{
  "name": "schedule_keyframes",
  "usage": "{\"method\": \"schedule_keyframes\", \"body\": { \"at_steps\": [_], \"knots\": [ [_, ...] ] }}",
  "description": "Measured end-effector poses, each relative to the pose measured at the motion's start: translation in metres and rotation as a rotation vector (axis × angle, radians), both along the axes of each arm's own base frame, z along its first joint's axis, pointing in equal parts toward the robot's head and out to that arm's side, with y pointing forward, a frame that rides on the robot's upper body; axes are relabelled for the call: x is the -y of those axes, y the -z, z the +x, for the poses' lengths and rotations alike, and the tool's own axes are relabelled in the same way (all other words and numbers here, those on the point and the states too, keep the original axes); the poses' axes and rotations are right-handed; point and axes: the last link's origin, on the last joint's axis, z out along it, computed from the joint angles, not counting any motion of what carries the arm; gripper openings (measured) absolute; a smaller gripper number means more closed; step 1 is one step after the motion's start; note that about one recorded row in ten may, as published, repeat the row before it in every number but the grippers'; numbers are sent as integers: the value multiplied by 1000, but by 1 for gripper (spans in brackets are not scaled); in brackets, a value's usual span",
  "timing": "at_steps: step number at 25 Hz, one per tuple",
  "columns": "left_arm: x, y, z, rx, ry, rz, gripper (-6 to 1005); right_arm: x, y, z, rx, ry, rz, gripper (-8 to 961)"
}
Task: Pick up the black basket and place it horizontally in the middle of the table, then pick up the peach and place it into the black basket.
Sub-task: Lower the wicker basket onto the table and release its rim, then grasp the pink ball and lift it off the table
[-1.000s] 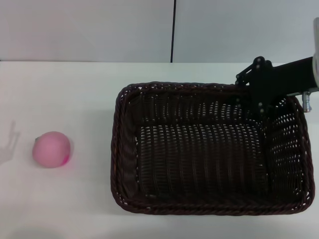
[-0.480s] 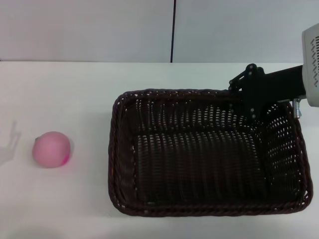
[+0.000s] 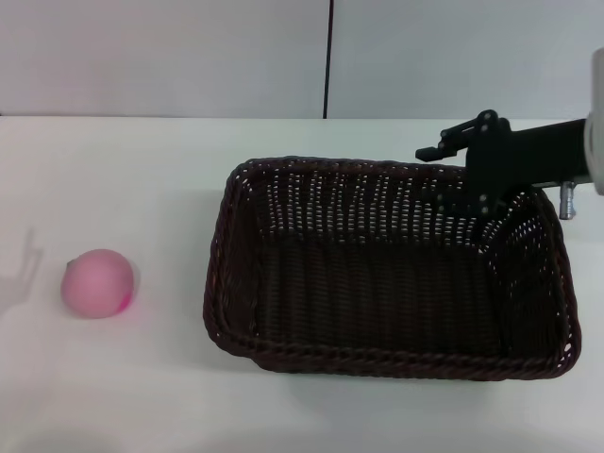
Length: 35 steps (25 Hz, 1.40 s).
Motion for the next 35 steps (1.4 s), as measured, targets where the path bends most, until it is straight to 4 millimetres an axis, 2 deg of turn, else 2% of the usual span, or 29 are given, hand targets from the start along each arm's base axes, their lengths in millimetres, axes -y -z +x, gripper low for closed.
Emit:
{"method": "schedule_keyframes", "body": {
  "at_steps": [6, 9, 10, 11, 14, 17, 18, 19, 20, 21, 24, 25, 28, 30, 35],
  "knots": [
    [-1, 7, 5, -42, 27, -39, 744, 11, -12, -1, -68, -4, 27, 444],
    [-1, 10, 7, -54, 43, -63, 742, 25, -26, 0, -158, 2, 58, 449],
    [0, 12, 8, -62, 58, -87, 742, 37, -38, 2, -245, 12, 84, 450],
    [0, 12, 8, -62, 58, -87, 741, 37, -38, 2, -245, 12, 84, 450],
    [4, 14, 10, -66, 121, -155, 739, 56, -55, 9, -399, 42, 113, 450],
    [5, 12, 9, -56, 144, -189, 737, 77, -66, 22, -611, 103, 146, 449],
    [5, 7, 4, -17, 178, -271, 736, 83, -67, 27, -676, 127, 160, 449],
    [5, 5, 1, -5, 187, -309, 735, 89, -69, 35, -752, 156, 183, 449],
    [5, 2, -1, 13, 198, -354, 735, 100, -71, 53, -885, 214, 239, 449],
    [5, 2, -1, 13, 198, -354, 734, 100, -71, 53, -885, 214, 239, 449],
    [5, -1, -2, 27, 207, -391, 732, 115, -70, 81, -1053, 277, 349, 449],
    [1, -6, -4, 35, 234, -514, 731, 121, -68, 89, -1104, 291, 391, 449],
    [-4, -1, -3, 4, 246, -598, 729, 138, -63, 105, -1205, 280, 511, 448],
    [-9, 11, -2, -21, 245, -664, 728, 151, -58, 115, -1246, 285, 613, 448],
    [-14, 21, -1, -36, 234, -701, 724, 158, -51, 123, -1294, 349, 654, 450]
  ]
}}
